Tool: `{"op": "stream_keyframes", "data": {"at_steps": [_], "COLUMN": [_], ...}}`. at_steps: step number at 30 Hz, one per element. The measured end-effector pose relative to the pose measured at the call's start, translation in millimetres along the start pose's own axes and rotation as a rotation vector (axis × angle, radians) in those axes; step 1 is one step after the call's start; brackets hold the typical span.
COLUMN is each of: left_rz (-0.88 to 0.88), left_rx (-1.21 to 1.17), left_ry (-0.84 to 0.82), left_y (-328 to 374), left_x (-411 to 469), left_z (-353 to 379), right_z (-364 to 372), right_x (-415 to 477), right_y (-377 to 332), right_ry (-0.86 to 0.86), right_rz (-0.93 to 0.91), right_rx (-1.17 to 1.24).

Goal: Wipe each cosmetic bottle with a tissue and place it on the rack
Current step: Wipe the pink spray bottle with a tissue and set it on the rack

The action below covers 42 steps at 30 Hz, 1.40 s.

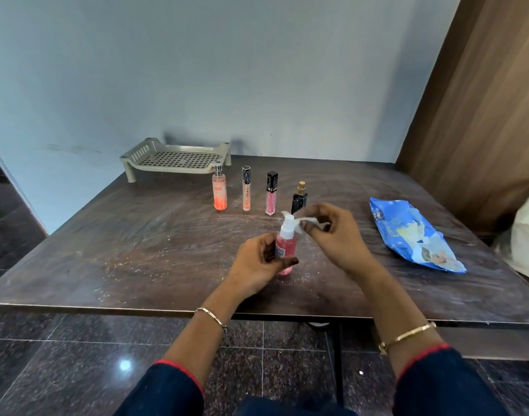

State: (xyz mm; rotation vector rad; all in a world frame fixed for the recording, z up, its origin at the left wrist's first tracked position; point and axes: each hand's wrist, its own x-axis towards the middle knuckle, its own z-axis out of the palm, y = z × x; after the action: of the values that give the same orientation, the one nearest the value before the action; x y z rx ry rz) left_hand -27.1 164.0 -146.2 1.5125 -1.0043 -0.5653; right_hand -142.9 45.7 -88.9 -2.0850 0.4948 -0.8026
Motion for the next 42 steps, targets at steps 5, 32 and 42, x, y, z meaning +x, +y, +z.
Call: {"op": "stream_keyframes", "data": {"at_steps": [5,32,42], "left_rz": [0.015,-0.174,-0.175], "left_rx": [0.001,-0.637,-0.802], "left_ry": [-0.005,0.043,-0.05], "left_y": [1,16,21], "left_x": [-1,1,-6], "left_z": [-1,-31,-24], "right_z": [-3,39,42], "right_x": [28,-56,-18], "right_y": [-16,9,-24], "right_ry": [-0.428,0.19,0.224], "right_rz": [0.025,-0.137,-0.236], "right_rx": [0.148,-0.036,-0.077]}}
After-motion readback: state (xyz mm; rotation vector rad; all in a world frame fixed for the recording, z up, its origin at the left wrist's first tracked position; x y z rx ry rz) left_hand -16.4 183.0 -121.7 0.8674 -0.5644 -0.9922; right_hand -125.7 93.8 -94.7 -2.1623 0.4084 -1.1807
